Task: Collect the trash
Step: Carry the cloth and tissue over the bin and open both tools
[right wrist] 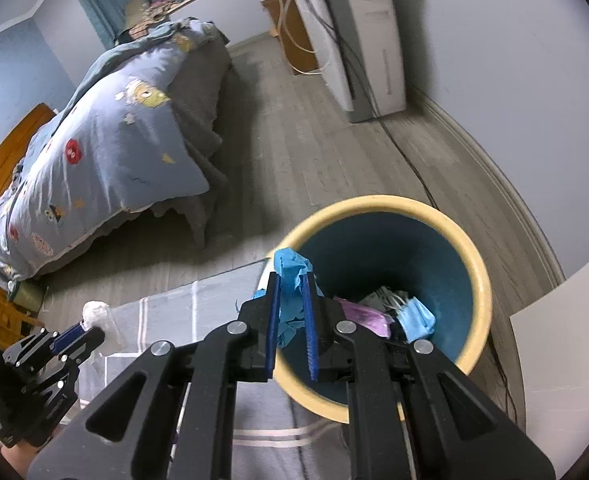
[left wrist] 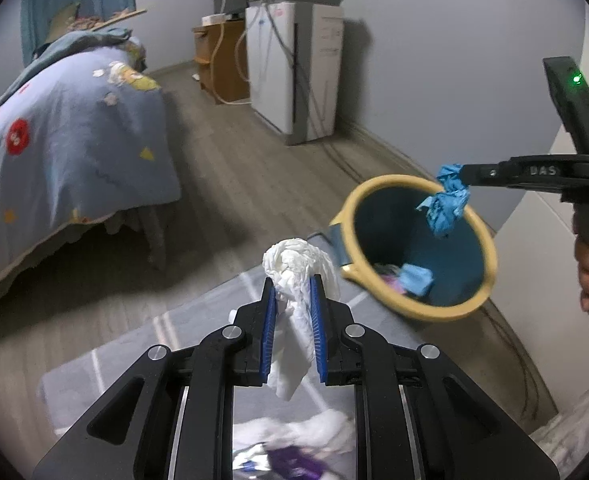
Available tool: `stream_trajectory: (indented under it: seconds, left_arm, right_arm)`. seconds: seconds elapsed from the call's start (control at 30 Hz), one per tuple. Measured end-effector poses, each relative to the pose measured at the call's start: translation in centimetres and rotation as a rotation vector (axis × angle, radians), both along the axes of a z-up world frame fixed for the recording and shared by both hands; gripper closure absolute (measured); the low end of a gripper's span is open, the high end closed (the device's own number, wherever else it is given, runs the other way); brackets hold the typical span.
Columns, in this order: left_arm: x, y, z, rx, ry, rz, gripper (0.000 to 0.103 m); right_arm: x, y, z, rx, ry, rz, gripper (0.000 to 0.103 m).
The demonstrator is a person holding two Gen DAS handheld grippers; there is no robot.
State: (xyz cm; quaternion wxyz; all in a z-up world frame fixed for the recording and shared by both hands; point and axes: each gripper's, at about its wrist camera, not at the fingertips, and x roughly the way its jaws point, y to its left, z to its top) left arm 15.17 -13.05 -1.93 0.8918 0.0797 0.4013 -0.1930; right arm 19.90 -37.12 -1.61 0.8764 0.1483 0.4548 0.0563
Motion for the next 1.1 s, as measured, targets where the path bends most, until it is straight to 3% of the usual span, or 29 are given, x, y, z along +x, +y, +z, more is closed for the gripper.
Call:
stream_trajectory:
  seconds: [0.47,0.7,1.1]
  left_arm:
    - [0.1,-9.0,-3.9,-0.033,0.152,-0.101,0.085]
    - [0.8,-12.5,-5.6,0.051,0.147,-0.14,0.085]
    - [5.4,-14.8,-7.1,0.048,0.138,-0.121,0.082]
  right_arm:
    - [0.2,-3.8,-2.8,0.023,0.081,-0.071,0.092]
    - [0.3,-4.9,-4.3,0.034,0.12,-0.11,0.092]
    - [0.2,-7.9,-5.4,0.094,0.115,-0.2,0.092]
